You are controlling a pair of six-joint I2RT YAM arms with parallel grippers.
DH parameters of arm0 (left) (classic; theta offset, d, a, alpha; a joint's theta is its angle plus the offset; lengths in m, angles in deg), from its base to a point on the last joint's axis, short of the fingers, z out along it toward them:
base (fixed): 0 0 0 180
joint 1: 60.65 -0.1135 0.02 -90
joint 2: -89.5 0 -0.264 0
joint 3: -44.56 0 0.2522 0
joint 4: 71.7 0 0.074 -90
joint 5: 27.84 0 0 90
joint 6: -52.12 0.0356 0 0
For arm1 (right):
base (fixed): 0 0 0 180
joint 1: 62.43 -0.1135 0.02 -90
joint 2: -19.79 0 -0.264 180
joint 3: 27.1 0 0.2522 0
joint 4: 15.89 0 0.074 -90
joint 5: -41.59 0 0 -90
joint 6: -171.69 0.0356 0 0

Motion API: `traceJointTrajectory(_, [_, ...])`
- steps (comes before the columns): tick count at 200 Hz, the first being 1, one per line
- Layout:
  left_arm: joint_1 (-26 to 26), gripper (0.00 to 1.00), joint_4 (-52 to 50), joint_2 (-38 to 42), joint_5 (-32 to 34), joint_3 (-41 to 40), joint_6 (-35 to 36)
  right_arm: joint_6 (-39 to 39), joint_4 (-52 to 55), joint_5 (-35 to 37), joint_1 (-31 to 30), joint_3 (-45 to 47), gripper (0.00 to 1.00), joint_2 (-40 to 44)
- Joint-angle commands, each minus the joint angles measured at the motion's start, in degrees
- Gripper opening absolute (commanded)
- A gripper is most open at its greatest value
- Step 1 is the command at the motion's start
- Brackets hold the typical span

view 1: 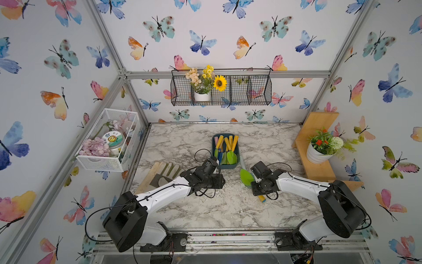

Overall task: Put the shovel into the storage box
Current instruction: Pick up the shovel from the center of the board, then place the shovel at the center of the board.

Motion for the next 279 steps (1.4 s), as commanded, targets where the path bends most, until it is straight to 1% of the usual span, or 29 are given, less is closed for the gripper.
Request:
traceJointTrajectory(1, [0.18, 0.48, 0.35, -0.71, 1.34, 1.54, 0.16, -0.5, 0.42, -1.4, 0.04, 0.77, 0.34, -0.57])
traceJointTrajectory(22, [0.16, 0.48, 0.44, -0.82, 1.3, 1.72, 0.18, -0.57, 0.95, -1.49, -0.05, 0.68, 0.29, -0.14])
traceJointTrajectory(41, [0.07, 0.48, 0.44, -0.95, 1.26, 1.87, 0.24, -0.44, 1.21, -1.67, -0.05, 0.59, 0.23, 0.31])
traceJointTrajectory(67, [0.18, 0.48, 0.44, -0.91, 1.23, 1.82, 0.25, 0.08, 1.38, -2.15, -0.05, 0.24, 0.18, 1.17])
traceJointTrajectory(89, [0.09, 0.48, 0.44, -0.71, 1.35, 1.71, 0.25, 1.4, 1.14, -2.63, -0.05, -0.2, 0.16, 2.52])
traceJointTrajectory(111, [0.11, 0.48, 0.5, -0.44, 1.43, 1.31, 0.07, 3.17, 1.22, -1.55, -0.05, -1.04, 0.15, 4.4])
traceJointTrajectory(137, [0.09, 0.48, 0.52, -0.12, 1.52, 0.9, -0.01, 4.11, 2.86, 4.28, 0.2, -3.24, 0.14, 5.75])
traceJointTrajectory(152, [0.04, 0.48, 0.5, -0.17, 1.48, 0.82, 0.01, 4.01, 3.49, 6.56, 1.48, -4.14, 0.14, 5.7])
traceJointTrajectory(184, [0.01, 0.48, 0.52, 0.23, 1.67, 0.6, -0.02, 2.15, 2.98, 7.29, 6.69, -4.35, 0.14, 3.97])
traceJointTrajectory(201, [0.13, 0.48, 0.52, 0.43, 1.74, 0.42, -0.02, 1.12, 2.64, 6.29, 10.65, -4.49, 0.14, 2.35])
traceJointTrajectory(213, [0.06, 0.48, 0.44, 0.53, 1.82, 0.26, -0.02, 0.62, 1.99, 6.1, 12.25, -4.57, 0.14, 1.45])
traceJointTrajectory(257, [0.09, 0.48, 0.57, 0.89, 2.07, -0.29, -0.24, 1.04, -0.72, 4.19, 12.87, -5.23, 0.16, -4.22])
traceJointTrajectory(279, [0.05, 0.48, 0.44, 1.28, 2.47, -0.37, -0.37, 1.52, -2.16, 3.86, 12.87, -4.6, 0.16, -5.27])
